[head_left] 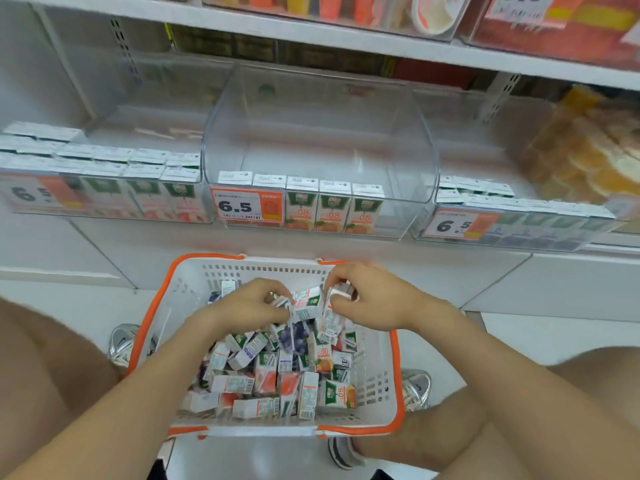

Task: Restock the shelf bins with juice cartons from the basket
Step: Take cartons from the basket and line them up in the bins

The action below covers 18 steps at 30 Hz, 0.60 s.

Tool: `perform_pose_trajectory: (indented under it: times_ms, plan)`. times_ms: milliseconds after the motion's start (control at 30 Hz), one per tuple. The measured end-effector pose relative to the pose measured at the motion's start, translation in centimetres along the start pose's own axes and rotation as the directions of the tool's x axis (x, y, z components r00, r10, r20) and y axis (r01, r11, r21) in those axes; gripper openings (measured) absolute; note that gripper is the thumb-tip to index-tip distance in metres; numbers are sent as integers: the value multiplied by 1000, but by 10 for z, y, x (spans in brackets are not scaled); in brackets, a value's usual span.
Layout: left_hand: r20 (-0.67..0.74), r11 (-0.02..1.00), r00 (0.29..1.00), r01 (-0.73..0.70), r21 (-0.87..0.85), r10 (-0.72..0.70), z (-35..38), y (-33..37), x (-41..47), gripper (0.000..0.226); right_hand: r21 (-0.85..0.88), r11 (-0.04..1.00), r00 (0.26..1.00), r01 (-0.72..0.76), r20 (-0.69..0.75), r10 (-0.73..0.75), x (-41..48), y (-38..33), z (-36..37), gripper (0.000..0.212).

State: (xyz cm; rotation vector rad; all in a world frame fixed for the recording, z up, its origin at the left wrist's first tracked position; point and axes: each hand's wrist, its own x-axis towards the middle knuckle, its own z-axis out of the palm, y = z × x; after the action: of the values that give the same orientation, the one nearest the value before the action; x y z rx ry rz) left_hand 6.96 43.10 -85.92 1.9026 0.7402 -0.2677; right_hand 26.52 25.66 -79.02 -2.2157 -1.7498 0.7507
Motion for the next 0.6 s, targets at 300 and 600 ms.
perform_pose_trajectory:
  times_ms: [300, 600]
  plan:
    - [-260, 953, 926, -298, -56, 274, -47, 89, -62, 18, -11, 998, 913, 64, -403, -63, -19, -25, -50, 53]
    - [-470, 852, 712, -464, 243, 521, -61, 151, -71, 18, -220, 975, 698, -22, -702, -142, -27, -32, -114, 43]
